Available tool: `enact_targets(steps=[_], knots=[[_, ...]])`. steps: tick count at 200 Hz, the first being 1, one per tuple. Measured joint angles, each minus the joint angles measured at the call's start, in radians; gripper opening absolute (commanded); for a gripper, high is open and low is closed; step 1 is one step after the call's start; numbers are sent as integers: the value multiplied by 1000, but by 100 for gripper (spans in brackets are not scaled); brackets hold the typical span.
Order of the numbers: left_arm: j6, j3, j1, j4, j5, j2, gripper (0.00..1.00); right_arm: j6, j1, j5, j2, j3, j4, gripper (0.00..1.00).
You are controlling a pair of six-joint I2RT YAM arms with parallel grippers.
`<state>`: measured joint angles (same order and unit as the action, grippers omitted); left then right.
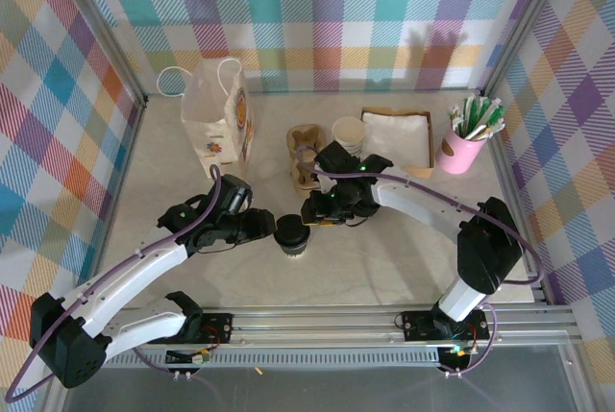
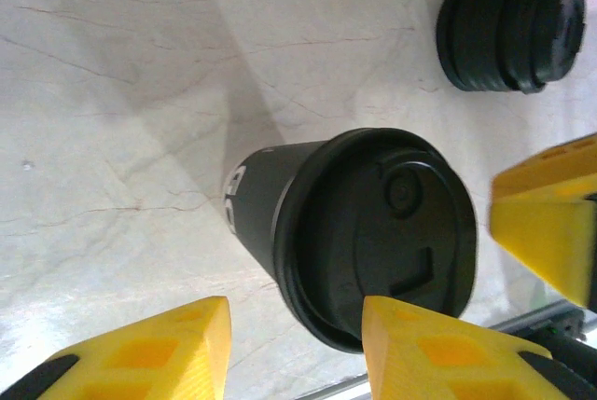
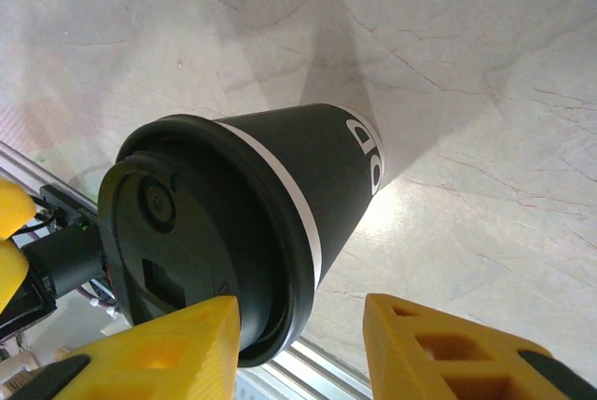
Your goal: Pack the takeout coffee
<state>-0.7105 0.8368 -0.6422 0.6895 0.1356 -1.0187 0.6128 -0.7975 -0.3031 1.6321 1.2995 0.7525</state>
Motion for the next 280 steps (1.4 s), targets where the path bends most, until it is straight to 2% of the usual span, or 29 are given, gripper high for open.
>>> enact_targets(steps=[55,241,280], knots=[[-8,-19,0,0,-14,0,37,9,0,-5,-36,-53,-20,36],[-34,-96,3,-102,58,-42,37,19,0,-36,-13,-94,-80,35],[-35,-102,3,-106,58,-42,36,19,3,-50,-11,-98,-91,31]])
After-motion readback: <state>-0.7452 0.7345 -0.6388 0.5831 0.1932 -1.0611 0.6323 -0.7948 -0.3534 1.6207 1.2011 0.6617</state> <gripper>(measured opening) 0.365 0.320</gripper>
